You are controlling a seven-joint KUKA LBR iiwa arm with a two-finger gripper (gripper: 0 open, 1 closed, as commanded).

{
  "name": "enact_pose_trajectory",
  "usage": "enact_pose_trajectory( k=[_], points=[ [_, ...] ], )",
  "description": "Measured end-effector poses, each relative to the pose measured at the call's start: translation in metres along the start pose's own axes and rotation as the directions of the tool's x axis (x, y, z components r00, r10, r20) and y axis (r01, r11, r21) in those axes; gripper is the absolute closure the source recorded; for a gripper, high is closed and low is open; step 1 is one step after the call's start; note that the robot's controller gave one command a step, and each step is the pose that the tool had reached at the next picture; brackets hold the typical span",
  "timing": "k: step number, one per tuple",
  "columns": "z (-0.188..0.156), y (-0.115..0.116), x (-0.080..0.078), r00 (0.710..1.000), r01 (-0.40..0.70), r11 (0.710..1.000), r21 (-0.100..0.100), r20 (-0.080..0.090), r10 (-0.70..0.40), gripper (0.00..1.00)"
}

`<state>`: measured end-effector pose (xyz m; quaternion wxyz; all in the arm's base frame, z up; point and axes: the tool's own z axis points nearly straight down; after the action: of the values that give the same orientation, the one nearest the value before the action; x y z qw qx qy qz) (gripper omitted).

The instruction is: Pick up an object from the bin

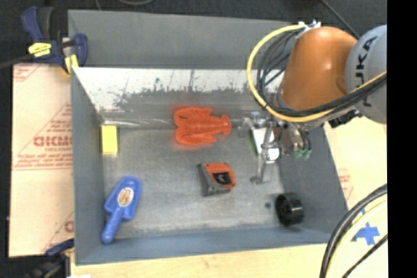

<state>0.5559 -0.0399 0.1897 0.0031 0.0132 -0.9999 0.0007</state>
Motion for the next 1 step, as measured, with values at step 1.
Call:
enact_pose_trajectory(
  k=[1],
  points=[
    [0.0086, 0.0108, -0.0082, 1.0, 0.002, 1.0, 0.0, 0.026, -0.002, 0.0]
  ],
)
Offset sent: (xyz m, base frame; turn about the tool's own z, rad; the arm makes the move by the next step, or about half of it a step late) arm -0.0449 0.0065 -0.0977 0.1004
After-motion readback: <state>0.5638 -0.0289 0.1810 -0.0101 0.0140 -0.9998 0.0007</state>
